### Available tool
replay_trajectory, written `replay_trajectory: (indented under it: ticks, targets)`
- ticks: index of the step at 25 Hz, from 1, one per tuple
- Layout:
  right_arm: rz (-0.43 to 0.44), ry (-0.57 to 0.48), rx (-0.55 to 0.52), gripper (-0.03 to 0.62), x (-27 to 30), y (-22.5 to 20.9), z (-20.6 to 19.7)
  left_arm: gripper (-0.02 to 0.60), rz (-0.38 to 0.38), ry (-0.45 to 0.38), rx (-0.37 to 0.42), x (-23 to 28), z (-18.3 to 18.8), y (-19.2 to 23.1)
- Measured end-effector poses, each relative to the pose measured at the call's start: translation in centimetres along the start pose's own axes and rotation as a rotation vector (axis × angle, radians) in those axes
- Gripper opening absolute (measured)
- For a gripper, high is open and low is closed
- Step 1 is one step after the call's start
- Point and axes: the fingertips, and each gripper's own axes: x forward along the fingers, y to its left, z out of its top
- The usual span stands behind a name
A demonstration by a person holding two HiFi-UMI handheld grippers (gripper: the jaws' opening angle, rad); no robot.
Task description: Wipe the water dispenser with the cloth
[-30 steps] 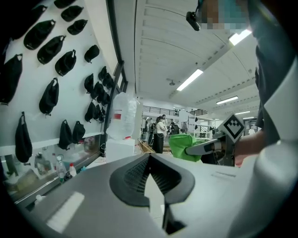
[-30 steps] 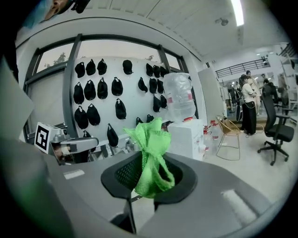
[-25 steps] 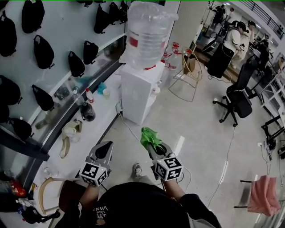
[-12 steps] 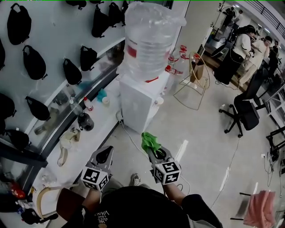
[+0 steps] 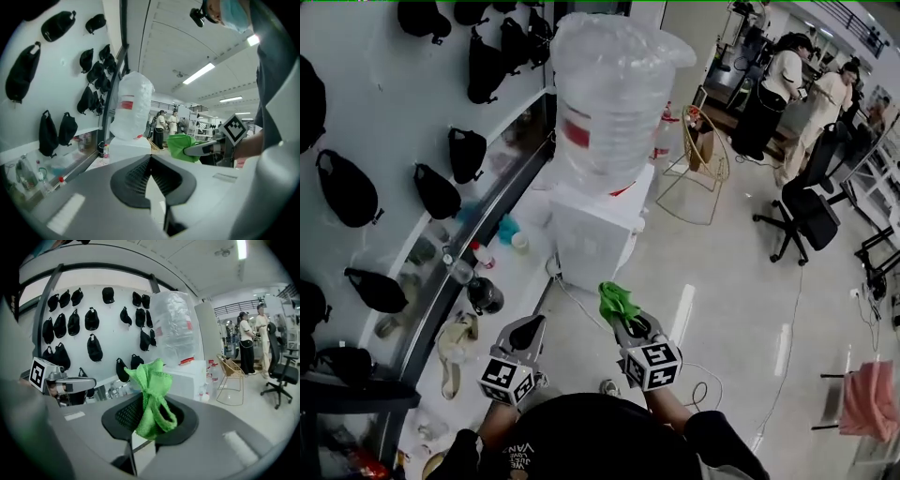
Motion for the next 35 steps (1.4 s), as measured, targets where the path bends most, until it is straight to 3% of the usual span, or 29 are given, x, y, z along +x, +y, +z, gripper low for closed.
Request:
replay_trajectory:
  ticks: [6,13,22,35]
  targets:
    - [-0.132,-0.051,0.053,0.086,3.6,2.6,0.4,0.0,-0.149,0.018,0.071,0.9,0.9,5.2]
    - [-0.252,-0.071,0.068,0.086,6.5,4.5,0.7,0.0,-0.264,0.025,0.068,0.6,0.7,9.1]
    - [-0.26,-0.067,0.08,0.086,14.6,1.8,1.2,0.0,-0.222,0.031,-0.01,2.8,-0.6,12.8]
    - [-0.171,-0.055,0.013,0.086,31.6,-1.8,1.7,0.001,-0.053,0.035,-0.071,6.9,-3.3,16.7]
